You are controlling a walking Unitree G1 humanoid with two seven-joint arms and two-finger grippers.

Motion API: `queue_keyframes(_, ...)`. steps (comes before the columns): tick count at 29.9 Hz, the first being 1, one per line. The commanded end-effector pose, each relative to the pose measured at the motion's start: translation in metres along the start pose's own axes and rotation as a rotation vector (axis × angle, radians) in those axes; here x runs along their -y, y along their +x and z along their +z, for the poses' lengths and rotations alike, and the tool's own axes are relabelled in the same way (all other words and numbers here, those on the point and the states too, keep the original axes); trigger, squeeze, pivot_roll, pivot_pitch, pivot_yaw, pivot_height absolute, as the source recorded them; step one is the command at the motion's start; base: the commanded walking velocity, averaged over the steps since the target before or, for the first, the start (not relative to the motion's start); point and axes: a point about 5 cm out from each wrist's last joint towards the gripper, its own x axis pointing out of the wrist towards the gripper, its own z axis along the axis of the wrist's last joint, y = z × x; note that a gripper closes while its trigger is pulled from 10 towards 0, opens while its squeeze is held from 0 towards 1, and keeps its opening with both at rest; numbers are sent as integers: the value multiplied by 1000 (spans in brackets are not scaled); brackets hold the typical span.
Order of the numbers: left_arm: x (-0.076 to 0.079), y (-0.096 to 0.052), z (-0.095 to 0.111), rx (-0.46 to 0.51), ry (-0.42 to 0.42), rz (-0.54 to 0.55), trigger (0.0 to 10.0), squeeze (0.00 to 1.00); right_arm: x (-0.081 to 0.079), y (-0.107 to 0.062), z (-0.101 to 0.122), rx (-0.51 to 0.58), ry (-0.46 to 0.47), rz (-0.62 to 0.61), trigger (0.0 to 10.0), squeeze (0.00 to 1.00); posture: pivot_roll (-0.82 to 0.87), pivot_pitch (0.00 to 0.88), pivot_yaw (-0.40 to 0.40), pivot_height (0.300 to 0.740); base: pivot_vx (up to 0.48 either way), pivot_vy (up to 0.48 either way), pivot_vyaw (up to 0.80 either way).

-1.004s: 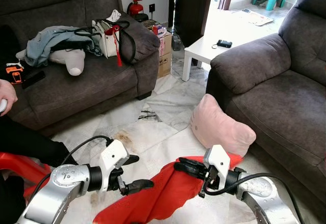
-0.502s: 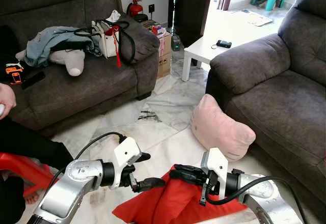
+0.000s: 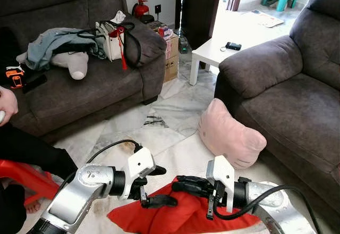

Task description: Move the pillow to the sofa from floor

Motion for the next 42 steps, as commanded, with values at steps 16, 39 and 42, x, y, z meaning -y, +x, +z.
queue_keyframes(16, 0, 12, -1, -96, 95, -115, 10000, 0, -21, 12, 35, 131, -65, 164, 10000, 0, -55, 65, 6, 739, 0, 0, 0)
queue_keyframes(39, 2, 21, -5, -192, 194, -196, 0, 0, -25, 22, 45, 173, -70, 196, 10000, 0, -55, 67, 7, 739, 0, 0, 0)
queue_keyframes(42, -1, 22, -3, -178, 197, -170, 0, 0, -24, 22, 45, 174, -73, 194, 10000, 0, -53, 66, 6, 739, 0, 0, 0)
